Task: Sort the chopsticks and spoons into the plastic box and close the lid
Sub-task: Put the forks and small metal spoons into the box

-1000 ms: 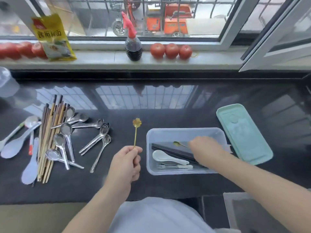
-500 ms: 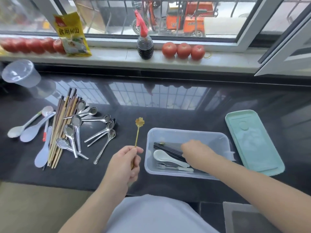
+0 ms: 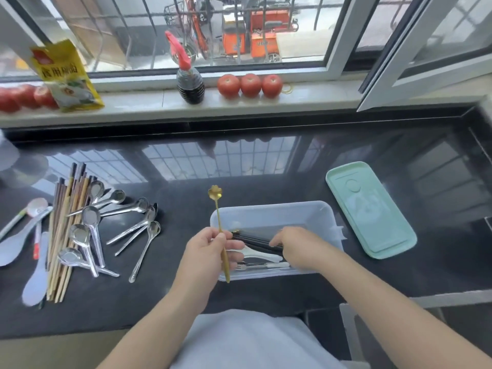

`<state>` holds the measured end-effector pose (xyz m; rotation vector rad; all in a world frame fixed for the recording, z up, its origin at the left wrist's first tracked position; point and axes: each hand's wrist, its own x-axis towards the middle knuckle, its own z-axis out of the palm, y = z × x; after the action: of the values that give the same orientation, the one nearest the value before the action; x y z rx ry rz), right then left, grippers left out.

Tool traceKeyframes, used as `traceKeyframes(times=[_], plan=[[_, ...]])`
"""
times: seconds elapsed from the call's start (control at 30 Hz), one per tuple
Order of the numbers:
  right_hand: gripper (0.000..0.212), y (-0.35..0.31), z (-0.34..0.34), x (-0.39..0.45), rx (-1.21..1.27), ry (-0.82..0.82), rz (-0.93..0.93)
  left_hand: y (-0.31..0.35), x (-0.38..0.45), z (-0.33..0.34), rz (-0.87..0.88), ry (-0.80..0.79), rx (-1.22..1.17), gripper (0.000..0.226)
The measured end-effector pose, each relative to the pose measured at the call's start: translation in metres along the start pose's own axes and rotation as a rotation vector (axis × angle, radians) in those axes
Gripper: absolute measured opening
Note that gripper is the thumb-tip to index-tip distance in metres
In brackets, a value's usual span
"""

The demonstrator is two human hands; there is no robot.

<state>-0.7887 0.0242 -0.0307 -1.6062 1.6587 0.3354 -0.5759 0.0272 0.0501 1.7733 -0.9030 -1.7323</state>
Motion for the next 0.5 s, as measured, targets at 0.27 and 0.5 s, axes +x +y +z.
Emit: traceKeyframes(times=[0.27,0.5], plan=[[0.033,-0.013,-0.004,0.042,-0.499,-0.14,-0.164,-0.013,-0.005,-0.017,-0.08,0.017,-0.102,0.02],[0.024,0.003,-0.008,0.043,-0.277,-0.095,-0.055,-0.017,-0.006,-0.016,-0.058,0.019,-0.056,0.022]])
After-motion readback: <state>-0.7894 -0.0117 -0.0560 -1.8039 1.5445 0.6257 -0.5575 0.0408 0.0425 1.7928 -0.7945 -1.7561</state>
